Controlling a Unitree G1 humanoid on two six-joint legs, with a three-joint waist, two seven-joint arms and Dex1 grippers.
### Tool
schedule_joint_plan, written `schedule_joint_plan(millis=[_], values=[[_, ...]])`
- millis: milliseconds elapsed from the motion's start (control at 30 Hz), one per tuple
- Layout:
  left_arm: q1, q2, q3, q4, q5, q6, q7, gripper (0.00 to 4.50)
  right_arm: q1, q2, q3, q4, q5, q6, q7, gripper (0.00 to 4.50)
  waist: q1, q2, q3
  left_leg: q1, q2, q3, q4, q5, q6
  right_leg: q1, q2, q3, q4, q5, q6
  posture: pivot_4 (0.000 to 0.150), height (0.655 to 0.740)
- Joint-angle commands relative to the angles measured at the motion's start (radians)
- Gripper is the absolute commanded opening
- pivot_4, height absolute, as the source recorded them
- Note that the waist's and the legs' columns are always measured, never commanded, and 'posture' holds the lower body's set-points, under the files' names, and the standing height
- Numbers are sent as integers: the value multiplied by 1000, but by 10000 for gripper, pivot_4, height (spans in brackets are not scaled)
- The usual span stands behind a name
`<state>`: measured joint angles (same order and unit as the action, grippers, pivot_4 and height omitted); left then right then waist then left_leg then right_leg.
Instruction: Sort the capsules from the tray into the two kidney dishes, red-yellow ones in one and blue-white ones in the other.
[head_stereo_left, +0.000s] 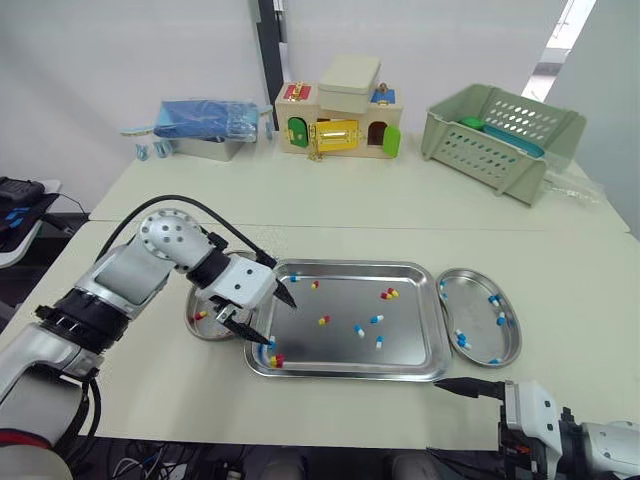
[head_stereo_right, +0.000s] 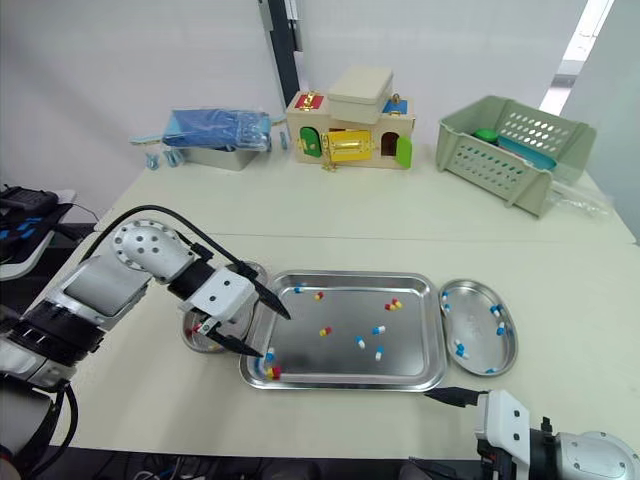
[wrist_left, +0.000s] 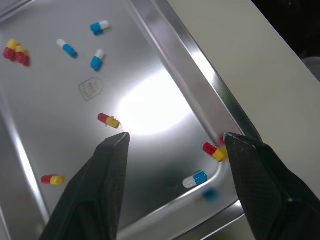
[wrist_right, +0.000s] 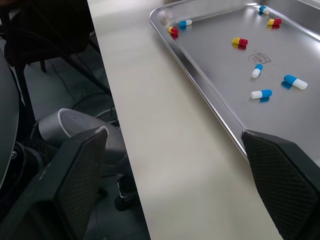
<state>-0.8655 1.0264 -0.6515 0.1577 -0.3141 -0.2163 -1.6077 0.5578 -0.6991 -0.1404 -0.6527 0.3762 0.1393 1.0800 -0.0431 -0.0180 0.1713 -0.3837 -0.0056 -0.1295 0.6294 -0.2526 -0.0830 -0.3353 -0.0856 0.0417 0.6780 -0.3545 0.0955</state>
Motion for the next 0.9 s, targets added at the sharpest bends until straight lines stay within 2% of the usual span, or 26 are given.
schedule_joint_plan(millis=[33, 167, 533, 633, 700, 900], values=[[-46, 40, -103, 0, -13, -77, -7, 18974, -1, -6, 5, -8, 5, -26, -9, 45000, -1, 0, 0, 0, 0, 0, 0, 0, 0, 0, 0, 0, 0, 0, 0, 1500, 7400], [-126, 9, -176, 62, 0, -135, -7, 5985, -6, -9, 20, -7, 1, -25, -19, 45000, 3, -1, 1, 0, 0, -1, 1, 0, 0, 0, 0, -1, 1, 0, 0, 1500, 7400], [-207, -16, -315, 95, -63, -244, -7, 5985, 2, -10, 39, -10, -6, -29, -46, 45000, 3, -4, 2, 0, 0, -1, 1, 0, 0, 0, 0, -1, 0, 0, 0, 1500, 7400], [-217, -20, -331, 112, -66, -265, -7, 11927, 9, -11, 40, -10, -6, -31, -52, 45000, 3, -4, 2, 0, 0, -1, 1, 0, 0, 0, 0, -1, 0, 0, 0, 1500, 7400], [-230, -33, -340, 135, -40, -271, -7, 17976, 12, -10, 42, -10, -6, -31, -59, 45000, 3, -4, 2, 0, 0, -1, 1, 0, 0, 0, 0, -1, 1, 0, 0, 1500, 7400], [-265, -54, -388, 157, 3, -305, -7, 17976, 15, -11, 54, -19, -6, -30, -72, 45000, 3, -4, 2, 0, 0, -2, 1, 0, 0, 1, 0, -1, 0, 0, 0, 1500, 7400]])
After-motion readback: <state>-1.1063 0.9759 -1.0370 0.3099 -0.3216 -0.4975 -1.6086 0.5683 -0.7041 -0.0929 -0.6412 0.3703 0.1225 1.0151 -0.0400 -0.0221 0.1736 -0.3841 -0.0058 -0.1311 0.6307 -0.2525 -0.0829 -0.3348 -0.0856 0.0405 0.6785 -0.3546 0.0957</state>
